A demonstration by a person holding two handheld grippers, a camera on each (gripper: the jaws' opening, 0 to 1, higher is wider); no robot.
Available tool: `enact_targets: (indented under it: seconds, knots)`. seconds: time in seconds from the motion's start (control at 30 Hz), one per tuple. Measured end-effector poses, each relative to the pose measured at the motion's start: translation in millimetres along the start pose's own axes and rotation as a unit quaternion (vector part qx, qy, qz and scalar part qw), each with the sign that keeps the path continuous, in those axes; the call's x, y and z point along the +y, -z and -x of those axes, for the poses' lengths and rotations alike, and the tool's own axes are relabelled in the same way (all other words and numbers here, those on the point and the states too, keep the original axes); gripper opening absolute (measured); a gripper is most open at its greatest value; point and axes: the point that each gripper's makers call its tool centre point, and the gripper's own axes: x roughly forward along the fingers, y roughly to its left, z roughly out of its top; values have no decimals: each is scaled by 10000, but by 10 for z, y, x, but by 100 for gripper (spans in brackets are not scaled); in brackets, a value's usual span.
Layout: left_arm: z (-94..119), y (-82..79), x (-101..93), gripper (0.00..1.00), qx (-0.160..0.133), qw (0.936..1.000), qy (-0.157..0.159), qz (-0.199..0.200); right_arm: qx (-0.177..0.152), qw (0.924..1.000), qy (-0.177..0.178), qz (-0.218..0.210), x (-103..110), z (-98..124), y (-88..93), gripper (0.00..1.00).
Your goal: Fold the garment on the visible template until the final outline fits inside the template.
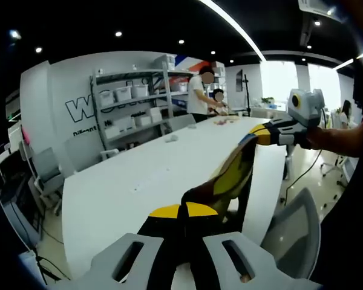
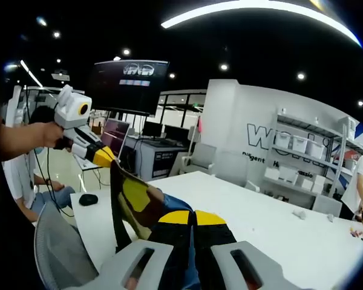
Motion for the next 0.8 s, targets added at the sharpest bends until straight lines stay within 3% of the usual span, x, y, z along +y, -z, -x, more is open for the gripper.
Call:
enact_targets:
  seconds: [0.17, 0.33, 0.47, 0.8]
  knots:
    - [47, -114, -24, 2, -69, 10000, -26, -17, -101, 9999, -36, -37, 20, 12, -107, 0]
    - [40, -98, -23, 2, -23, 10000, -21, -12, -108, 9999, -48, -33, 10, -11, -97, 0]
    - [-25, -21, 39, 2, 71, 9999, -86, 37, -19, 10000, -3, -13, -34, -70, -19, 0]
    - [-307, -19, 287, 2, 80, 9998, -152, 47, 112, 9999, 51, 57, -209, -301, 57, 0]
